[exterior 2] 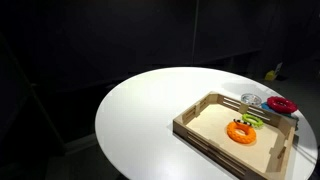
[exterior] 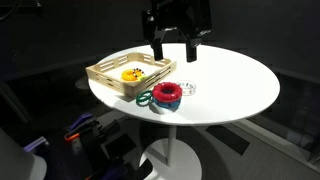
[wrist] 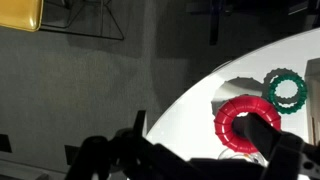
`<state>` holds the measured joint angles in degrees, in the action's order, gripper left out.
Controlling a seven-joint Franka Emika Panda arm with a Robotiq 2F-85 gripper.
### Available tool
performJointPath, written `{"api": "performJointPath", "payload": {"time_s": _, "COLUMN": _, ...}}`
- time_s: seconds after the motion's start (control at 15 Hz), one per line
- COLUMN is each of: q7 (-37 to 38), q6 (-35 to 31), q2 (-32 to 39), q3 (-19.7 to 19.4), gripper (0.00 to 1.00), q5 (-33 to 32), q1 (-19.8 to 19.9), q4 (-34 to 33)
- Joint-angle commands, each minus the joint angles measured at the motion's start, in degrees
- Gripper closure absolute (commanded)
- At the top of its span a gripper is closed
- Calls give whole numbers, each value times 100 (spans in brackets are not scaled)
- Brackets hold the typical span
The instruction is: Pick up the black and white ring and put it on the clear ring
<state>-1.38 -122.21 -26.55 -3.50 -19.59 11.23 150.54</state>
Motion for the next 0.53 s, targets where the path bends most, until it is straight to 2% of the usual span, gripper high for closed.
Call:
{"api": "performJointPath", "payload": {"time_s": 0.0, "q7": 23, "q6": 21, "q2": -2, "q3": -58, "gripper": 0, "q5": -26, "q1": -64, "q4": -9}}
{"api": "performJointPath", "payload": {"time_s": 0.47, "q7": 160, "q6": -9, "q2": 66, "q3": 21, "gripper": 0, "q5": 64, "q1": -156, "q4": -124}}
